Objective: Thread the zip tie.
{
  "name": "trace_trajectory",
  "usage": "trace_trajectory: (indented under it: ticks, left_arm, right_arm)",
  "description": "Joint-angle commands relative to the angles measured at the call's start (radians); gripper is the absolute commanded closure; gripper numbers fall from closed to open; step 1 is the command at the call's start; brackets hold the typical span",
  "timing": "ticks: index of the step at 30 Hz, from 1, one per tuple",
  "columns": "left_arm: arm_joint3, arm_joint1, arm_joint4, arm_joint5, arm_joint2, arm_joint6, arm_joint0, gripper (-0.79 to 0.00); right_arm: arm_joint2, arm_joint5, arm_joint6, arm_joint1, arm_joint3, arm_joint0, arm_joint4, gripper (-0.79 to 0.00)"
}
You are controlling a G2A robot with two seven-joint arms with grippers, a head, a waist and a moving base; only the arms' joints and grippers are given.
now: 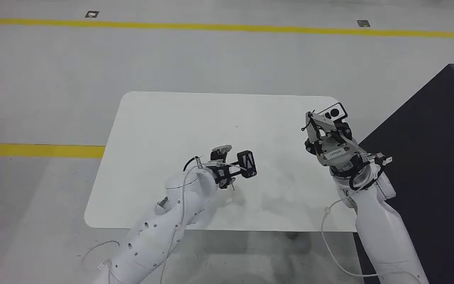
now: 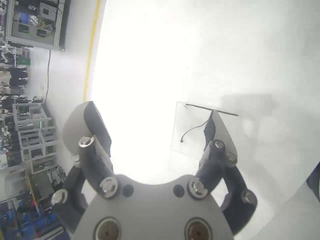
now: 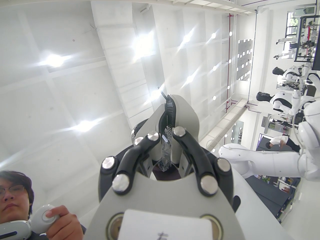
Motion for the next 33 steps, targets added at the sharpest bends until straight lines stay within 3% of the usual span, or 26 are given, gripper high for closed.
trace_trajectory:
  ticks: [1,5,8,9,13,20,24,33]
  left_arm:
    - [0.023,-0.009,0.053,0.002,0.049,-0.018,-0.014,-0.477]
    - [0.065,-0.026,0.084,0.019,0.095,-0.052,-0.032,-0.462]
    - [0.066,-0.034,0.044,-0.013,0.09,-0.078,-0.04,-0.446]
    - [0.061,-0.034,0.031,-0.028,0.086,-0.092,-0.039,-0.406]
    - [0.035,-0.037,-0.053,-0.082,0.059,-0.133,-0.028,-0.4]
    - [0.073,-0.044,-0.185,-0.139,0.018,-0.189,-0.062,-0.48]
    - [0.124,-0.051,-0.178,-0.131,0.031,-0.214,-0.089,-0.388]
    - [0.199,-0.064,-0.227,-0.171,0.059,-0.267,-0.108,-0.351]
  right_arm:
    - [0.0,0.0,0.0,0.0,0.0,0.0,0.0,0.0]
    - [0.0,0.0,0.0,0.0,0.0,0.0,0.0,0.0]
    - [0.0,0.0,0.0,0.0,0.0,0.0,0.0,0.0]
    - [0.0,0.0,0.0,0.0,0.0,0.0,0.0,0.0]
    - [0.0,0.0,0.0,0.0,0.0,0.0,0.0,0.0]
    - [0.0,0.0,0.0,0.0,0.0,0.0,0.0,0.0]
    - [0.0,0.0,0.0,0.0,0.0,0.0,0.0,0.0]
    - [0.0,0.0,0.0,0.0,0.0,0.0,0.0,0.0]
